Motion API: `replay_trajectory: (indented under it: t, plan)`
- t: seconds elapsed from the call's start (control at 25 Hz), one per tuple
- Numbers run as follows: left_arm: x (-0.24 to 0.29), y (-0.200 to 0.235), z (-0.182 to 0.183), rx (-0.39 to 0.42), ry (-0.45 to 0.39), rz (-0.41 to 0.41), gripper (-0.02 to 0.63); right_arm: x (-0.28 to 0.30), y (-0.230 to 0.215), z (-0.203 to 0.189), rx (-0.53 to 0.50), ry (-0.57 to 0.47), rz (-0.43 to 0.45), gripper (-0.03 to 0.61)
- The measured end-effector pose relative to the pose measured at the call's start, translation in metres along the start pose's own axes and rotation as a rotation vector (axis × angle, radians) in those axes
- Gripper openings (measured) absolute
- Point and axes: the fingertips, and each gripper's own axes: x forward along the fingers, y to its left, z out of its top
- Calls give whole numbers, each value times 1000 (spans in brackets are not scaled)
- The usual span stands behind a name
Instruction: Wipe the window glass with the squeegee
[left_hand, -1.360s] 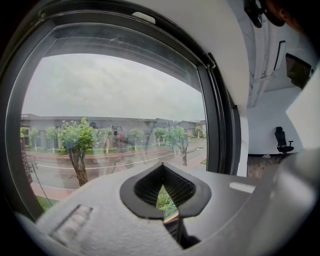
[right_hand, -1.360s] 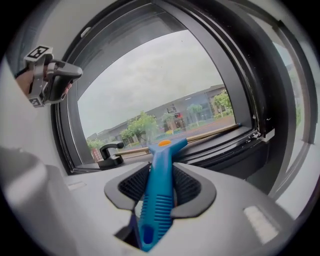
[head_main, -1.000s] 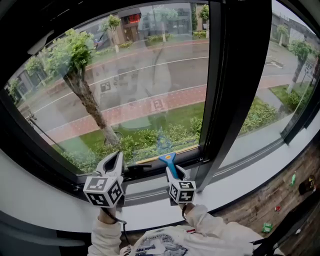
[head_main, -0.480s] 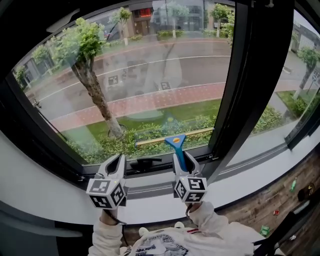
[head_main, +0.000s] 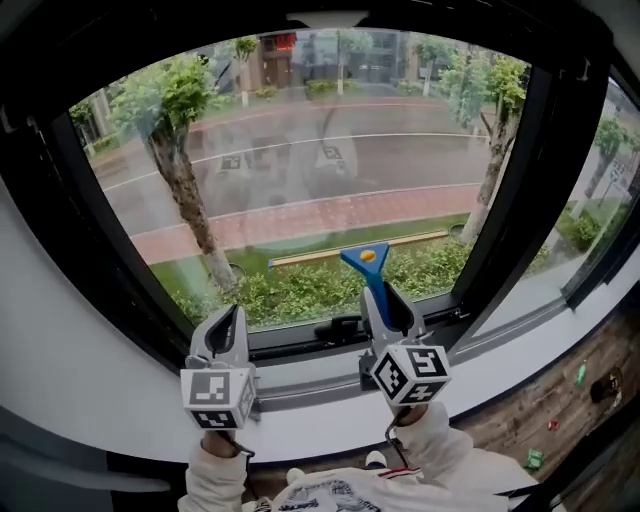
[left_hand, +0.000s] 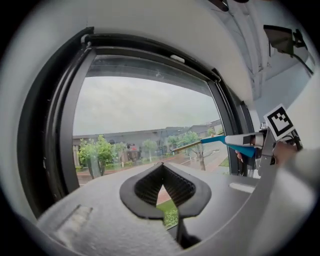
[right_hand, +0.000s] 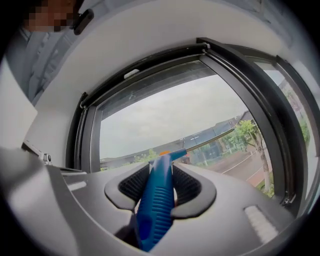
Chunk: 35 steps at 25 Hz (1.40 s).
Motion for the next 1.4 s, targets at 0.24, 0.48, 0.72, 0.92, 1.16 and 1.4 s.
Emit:
replay_trajectory:
  t: [0.24, 0.48, 0.72, 0.92, 1.16, 1.4]
  plan:
    - [-22, 82, 52, 32, -102, -18, 0, 30, 108, 83, -57, -192, -2, 146]
    - [-24, 119, 129, 7, -194, -60, 0, 59, 197, 183, -68, -371, 60, 146]
    - [-34, 132, 179, -1, -271, -76, 1, 93, 252, 248, -71, -465, 139, 147]
    - [-40, 149, 183, -41, -285, -55, 0, 121, 275, 259, -45, -464, 170, 147]
    - [-38, 151, 178, -56, -275, -56, 0, 137, 280, 265, -79, -486, 157, 147]
    - [-31, 154, 152, -76, -235, -45, 2, 138, 276, 252, -84, -481, 170, 147]
